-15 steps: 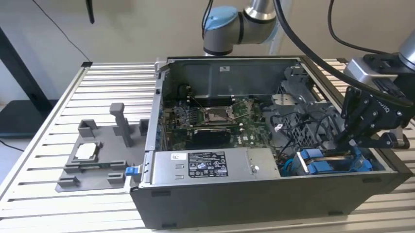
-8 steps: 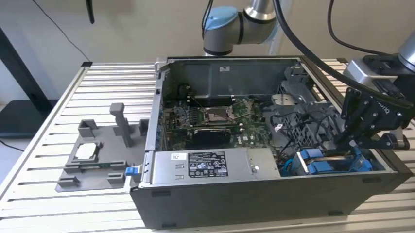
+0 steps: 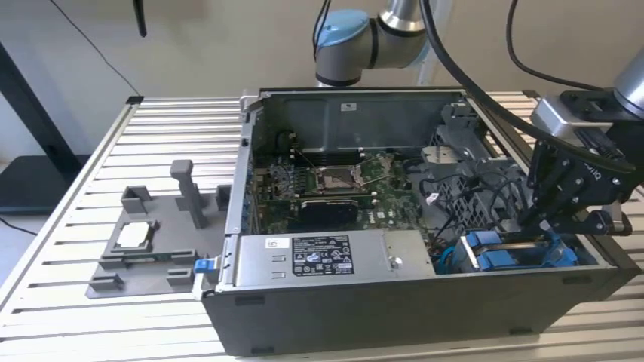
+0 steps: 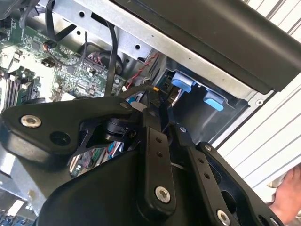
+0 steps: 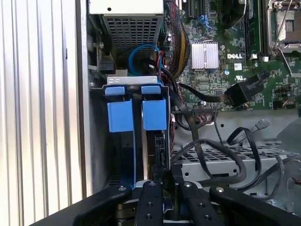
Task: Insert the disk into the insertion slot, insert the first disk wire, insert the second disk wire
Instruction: 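Insert the first disk wire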
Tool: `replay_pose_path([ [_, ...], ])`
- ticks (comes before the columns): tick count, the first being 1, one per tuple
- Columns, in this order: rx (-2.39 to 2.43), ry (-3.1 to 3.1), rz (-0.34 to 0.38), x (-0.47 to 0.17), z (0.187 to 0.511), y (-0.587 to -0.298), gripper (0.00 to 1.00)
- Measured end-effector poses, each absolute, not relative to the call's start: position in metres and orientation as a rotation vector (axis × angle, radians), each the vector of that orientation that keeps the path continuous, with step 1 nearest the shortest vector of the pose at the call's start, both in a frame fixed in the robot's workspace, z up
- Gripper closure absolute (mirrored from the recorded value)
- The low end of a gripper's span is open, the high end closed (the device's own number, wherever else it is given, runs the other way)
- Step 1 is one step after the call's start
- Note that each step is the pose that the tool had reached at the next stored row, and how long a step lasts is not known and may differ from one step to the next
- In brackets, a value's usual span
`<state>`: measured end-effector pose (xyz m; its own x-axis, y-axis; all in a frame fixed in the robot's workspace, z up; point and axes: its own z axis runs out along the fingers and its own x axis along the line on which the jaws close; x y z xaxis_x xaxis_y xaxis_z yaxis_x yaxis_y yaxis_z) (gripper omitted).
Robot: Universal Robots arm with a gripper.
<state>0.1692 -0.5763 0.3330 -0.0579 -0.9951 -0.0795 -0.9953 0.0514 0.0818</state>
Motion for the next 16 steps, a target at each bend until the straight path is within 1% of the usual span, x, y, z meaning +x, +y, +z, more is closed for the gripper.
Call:
replay_pose_path([
  [7,-2.155,2.274,0.181,0.169,0.332,-0.576,0.81],
  [8,-2.155,2.274,0.182,0.169,0.331,-0.576,0.8],
  [9,-2.155,2.274,0.182,0.169,0.331,-0.576,0.74],
  [10,-2.157,2.275,0.179,0.169,0.332,-0.576,0.74],
  [11,-2.157,2.276,0.178,0.169,0.332,-0.576,0.67],
  [16,-2.157,2.276,0.177,0.169,0.348,-0.576,0.67],
])
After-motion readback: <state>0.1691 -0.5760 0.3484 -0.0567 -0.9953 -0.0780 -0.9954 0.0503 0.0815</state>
